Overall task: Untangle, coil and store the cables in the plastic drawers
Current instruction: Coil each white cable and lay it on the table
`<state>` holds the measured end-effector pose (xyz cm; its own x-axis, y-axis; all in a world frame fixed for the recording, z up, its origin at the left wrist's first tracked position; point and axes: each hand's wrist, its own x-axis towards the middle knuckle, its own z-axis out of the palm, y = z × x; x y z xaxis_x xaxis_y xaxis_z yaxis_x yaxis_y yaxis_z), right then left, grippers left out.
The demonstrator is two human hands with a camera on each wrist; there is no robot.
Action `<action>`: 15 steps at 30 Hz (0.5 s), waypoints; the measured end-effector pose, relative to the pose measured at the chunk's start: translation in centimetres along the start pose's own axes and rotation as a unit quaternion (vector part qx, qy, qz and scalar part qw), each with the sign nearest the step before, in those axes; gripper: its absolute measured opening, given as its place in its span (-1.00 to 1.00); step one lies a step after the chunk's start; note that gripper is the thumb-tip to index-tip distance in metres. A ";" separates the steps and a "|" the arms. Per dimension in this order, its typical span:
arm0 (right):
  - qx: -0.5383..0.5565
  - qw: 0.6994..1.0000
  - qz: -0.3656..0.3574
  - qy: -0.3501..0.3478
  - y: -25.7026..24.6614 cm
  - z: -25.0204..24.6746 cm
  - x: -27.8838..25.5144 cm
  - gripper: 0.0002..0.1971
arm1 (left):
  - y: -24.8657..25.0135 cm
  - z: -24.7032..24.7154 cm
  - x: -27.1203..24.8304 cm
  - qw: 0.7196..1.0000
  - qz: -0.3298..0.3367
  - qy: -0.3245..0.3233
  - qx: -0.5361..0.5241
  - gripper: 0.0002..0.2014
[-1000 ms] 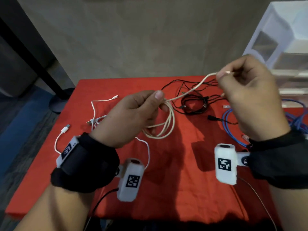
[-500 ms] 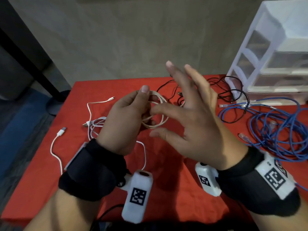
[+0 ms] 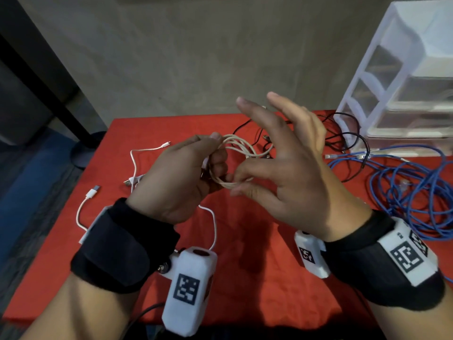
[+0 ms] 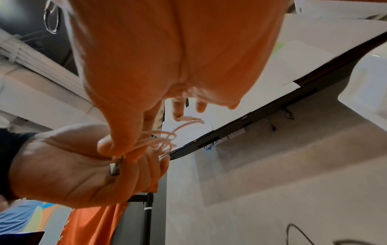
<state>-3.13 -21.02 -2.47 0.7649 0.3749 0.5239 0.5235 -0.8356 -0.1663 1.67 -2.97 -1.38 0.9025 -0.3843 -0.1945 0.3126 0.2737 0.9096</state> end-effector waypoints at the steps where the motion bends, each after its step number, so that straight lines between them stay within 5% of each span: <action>1: 0.016 1.000 0.014 0.000 0.0 0.2 -0.1 -0.73 | -0.1 0.1 0.0 1.000 0.007 0.008 0.013 -0.77; 9: 0.111 0.990 0.044 0.071 1.2 1.1 -0.4 -0.79 | 0.2 -0.3 0.1 0.995 0.056 0.072 0.029 -0.82; 12: 0.105 0.989 0.043 0.096 1.8 1.3 -0.3 -0.88 | 0.1 -0.5 0.0 0.997 0.050 0.056 0.031 -0.83; 15: 0.157 0.967 0.118 0.162 2.1 1.3 -0.1 -0.83 | 0.0 -0.3 -0.4 0.997 0.048 0.004 0.052 -0.92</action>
<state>-1.64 -22.29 -3.95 0.7461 0.0013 0.6658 0.4757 -0.7007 -0.5317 1.38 -2.51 -1.44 0.9291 -0.3538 -0.1074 0.1925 0.2148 0.9575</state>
